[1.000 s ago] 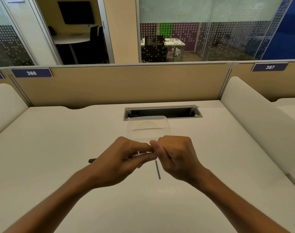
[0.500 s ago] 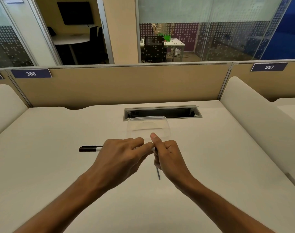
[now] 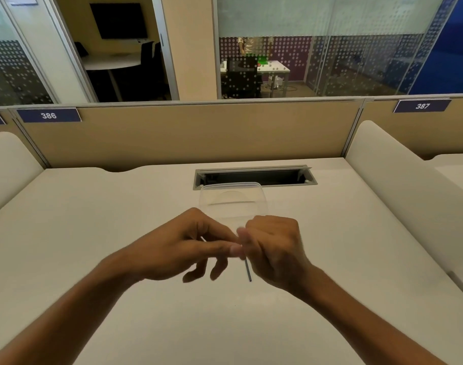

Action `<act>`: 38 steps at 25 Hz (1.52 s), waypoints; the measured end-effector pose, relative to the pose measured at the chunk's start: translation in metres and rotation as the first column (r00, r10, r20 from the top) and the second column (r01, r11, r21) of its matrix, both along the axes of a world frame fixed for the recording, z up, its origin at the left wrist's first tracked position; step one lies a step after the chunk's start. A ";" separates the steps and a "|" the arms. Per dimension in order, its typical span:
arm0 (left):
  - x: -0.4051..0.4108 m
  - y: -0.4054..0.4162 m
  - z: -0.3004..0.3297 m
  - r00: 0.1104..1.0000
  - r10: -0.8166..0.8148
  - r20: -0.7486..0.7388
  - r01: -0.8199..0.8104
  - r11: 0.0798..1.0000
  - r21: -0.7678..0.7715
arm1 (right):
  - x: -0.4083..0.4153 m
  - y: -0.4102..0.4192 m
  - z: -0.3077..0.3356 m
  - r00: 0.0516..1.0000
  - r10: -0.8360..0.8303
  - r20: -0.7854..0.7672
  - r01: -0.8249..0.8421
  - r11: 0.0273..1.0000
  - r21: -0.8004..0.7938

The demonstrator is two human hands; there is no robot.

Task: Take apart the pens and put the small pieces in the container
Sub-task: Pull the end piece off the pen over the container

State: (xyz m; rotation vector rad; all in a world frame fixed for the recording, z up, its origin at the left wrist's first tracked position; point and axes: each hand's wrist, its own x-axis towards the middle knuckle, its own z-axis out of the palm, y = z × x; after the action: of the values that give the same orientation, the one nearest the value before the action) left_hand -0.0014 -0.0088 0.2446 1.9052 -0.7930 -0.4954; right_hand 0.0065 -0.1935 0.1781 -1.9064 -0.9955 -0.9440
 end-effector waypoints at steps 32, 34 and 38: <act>-0.005 -0.007 -0.010 0.760 0.162 0.629 -0.225 0.974 0.022 | 0.006 0.005 -0.004 0.977 -0.135 -0.164 0.155 0.981 0.118; -0.004 -0.011 -0.016 0.499 0.039 0.865 -0.333 0.931 0.150 | 0.006 0.010 -0.010 0.859 -0.009 -0.512 0.169 0.949 0.267; 0.002 -0.009 -0.034 0.279 -0.192 0.941 -0.420 0.857 0.299 | 0.009 0.016 -0.018 0.508 0.180 -0.842 0.232 0.913 0.336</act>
State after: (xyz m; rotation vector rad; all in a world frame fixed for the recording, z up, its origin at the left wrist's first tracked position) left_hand 0.0004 -0.0180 0.2105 2.7353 -1.3489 0.8400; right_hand 0.0152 -0.1779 0.1604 -1.6698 -0.1117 -0.0650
